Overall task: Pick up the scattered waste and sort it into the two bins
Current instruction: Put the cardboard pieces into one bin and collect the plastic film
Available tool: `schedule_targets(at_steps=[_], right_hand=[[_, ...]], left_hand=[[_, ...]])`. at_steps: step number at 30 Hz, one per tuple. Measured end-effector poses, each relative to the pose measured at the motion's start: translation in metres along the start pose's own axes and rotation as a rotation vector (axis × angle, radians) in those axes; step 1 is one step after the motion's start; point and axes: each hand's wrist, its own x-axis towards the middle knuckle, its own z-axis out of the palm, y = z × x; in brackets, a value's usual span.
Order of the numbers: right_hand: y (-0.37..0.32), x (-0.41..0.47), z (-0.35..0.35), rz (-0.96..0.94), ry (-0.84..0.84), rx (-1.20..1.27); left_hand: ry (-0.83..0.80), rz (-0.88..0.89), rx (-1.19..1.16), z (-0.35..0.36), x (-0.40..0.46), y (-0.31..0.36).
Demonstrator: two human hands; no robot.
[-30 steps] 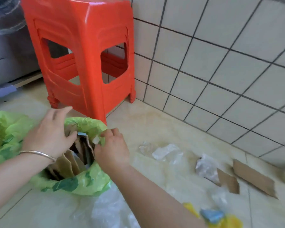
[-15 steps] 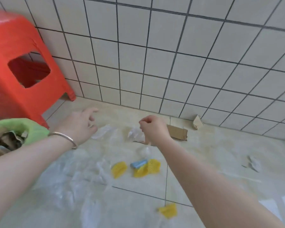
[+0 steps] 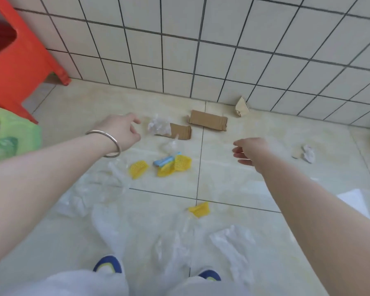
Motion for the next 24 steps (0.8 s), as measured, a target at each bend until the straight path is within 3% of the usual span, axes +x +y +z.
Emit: schedule_targets(at_steps=[10, 18, 24], right_hand=[[0.018, 0.054, 0.086, -0.032, 0.008, -0.210], [0.038, 0.162, 0.115, -0.004, 0.070, -0.331], [0.019, 0.231, 0.148, 0.000, 0.087, -0.372]], left_hand=[[-0.150, -0.038, -0.127, 0.064, 0.051, -0.044], [-0.387, -0.029, 0.060, 0.177, 0.139, -0.055], [-0.371, 0.054, 0.130, 0.230, 0.174, -0.054]])
